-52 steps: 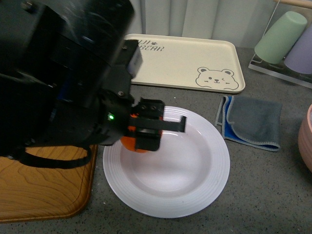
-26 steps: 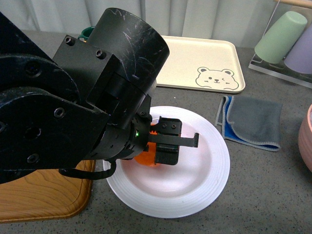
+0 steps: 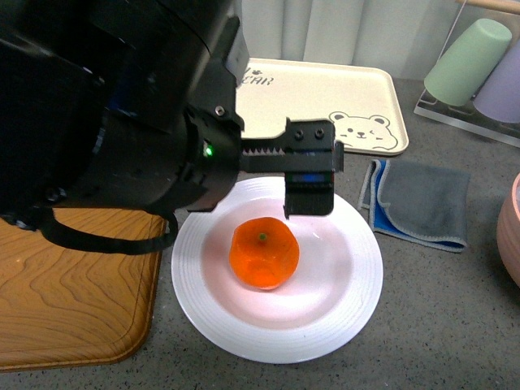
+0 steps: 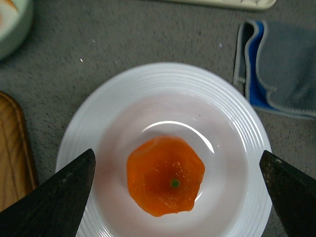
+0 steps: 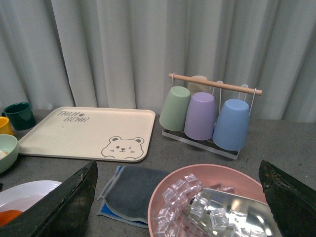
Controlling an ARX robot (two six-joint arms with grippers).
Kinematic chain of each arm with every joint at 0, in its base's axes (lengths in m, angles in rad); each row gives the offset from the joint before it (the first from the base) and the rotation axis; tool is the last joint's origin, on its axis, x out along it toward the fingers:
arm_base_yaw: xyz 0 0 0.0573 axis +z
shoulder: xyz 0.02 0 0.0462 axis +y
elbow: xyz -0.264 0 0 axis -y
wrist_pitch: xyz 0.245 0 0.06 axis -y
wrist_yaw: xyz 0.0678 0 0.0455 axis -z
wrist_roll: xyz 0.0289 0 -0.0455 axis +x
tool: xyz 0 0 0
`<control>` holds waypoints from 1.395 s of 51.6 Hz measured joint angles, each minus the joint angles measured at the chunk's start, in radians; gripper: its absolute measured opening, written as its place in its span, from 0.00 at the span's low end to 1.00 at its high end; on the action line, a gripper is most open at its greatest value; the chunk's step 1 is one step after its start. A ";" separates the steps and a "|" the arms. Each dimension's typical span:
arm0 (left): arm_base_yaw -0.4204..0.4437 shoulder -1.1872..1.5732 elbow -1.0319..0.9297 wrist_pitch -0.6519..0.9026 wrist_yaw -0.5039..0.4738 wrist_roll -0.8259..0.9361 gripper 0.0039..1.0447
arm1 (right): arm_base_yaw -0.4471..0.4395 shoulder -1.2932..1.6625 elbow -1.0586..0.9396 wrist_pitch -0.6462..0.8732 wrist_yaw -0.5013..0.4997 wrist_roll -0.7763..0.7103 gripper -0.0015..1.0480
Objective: Place orange and plate with both arms
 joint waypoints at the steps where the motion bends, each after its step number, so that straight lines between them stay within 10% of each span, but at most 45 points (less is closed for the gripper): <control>1: 0.000 -0.015 -0.010 0.013 -0.013 0.004 0.94 | 0.000 0.000 0.000 0.000 0.000 0.000 0.91; 6: 0.002 -0.048 -0.031 0.051 -0.050 0.029 0.94 | 0.000 0.000 0.000 0.000 0.000 0.000 0.91; 11: 0.006 -0.017 -0.179 0.512 -0.311 0.182 0.79 | 0.000 0.000 0.000 0.000 -0.001 0.000 0.91; 19: 0.092 -0.089 -0.408 0.946 -0.349 0.334 0.56 | 0.000 0.000 0.000 0.000 0.003 0.000 0.91; 32: 0.275 -0.455 -0.644 0.890 -0.177 0.386 0.03 | 0.000 0.000 0.000 0.000 0.000 0.000 0.91; 72: 0.573 -1.125 -0.800 0.402 0.119 0.397 0.03 | 0.000 0.000 0.000 0.000 0.000 0.000 0.91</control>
